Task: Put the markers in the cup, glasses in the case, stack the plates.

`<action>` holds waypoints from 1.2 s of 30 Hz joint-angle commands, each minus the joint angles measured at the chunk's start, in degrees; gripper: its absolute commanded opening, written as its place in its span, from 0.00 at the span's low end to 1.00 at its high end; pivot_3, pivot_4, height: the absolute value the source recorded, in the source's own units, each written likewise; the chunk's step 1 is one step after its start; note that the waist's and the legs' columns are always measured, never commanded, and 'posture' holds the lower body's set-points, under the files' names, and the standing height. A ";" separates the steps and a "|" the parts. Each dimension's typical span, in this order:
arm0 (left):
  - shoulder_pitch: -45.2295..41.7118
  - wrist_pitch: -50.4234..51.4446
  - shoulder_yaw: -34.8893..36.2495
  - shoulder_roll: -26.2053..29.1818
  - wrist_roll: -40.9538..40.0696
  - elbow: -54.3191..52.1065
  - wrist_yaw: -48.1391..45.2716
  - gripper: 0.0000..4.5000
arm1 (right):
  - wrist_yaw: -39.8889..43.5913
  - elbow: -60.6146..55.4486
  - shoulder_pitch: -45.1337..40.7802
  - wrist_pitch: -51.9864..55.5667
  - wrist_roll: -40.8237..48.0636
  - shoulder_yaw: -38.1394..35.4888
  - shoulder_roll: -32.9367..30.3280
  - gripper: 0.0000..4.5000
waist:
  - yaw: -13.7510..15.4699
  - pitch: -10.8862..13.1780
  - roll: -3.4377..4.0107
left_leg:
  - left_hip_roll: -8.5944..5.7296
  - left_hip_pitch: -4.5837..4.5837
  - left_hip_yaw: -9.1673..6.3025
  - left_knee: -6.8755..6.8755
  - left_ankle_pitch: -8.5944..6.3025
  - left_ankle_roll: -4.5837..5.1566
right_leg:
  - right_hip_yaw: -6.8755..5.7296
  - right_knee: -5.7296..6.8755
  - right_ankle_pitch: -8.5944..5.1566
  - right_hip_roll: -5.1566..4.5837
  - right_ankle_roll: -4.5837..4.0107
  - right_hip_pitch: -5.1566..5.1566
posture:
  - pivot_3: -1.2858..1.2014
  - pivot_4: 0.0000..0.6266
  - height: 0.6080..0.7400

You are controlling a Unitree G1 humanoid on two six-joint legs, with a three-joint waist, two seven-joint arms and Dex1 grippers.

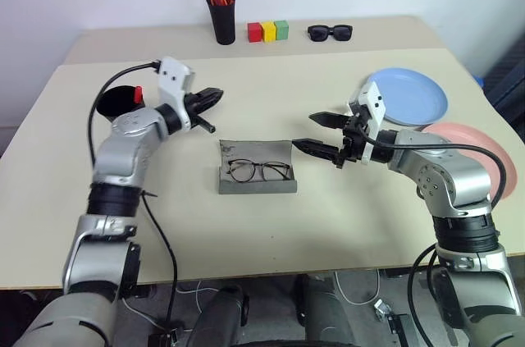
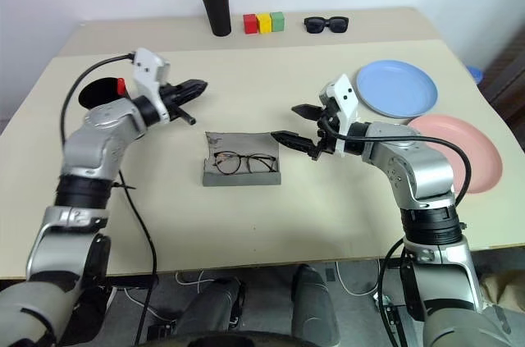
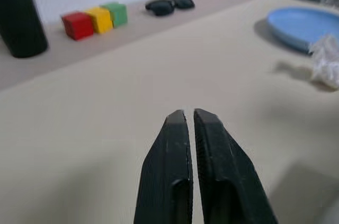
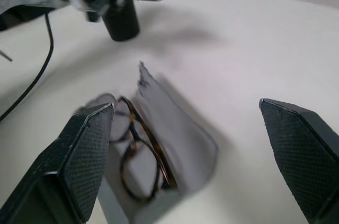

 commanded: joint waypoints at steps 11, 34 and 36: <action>-2.47 15.24 -7.19 3.40 0.83 -1.35 -16.58 0.02 | -4.49 -5.78 1.68 -0.53 1.57 -1.22 -0.06 1.00 | -0.05 0.01 -0.01 | 0.01 -0.03 0.09 0.02 -0.03 0.05 | 0.12 -0.01 0.03 0.00 0.06 -0.05 | 0.52 0.24 1.00; 11.83 14.05 4.48 0.10 -7.30 -25.51 -7.83 0.07 | -8.17 2.29 -3.21 -5.82 -3.28 -2.03 -0.62 1.00 | 0.33 0.02 -0.04 | 0.07 -0.01 0.24 0.10 -0.05 0.09 | 0.27 -0.02 0.04 0.01 0.06 -0.05 | 0.52 0.24 1.00; 10.60 12.05 6.76 0.93 -9.48 -24.20 -10.41 0.19 | -10.61 4.59 -3.91 -4.85 -4.58 -3.45 -2.07 1.00 | 0.22 0.02 -0.03 | 0.07 -0.01 0.25 0.10 -0.05 0.08 | 0.27 -0.01 0.04 0.01 0.05 -0.06 | 0.52 0.24 1.00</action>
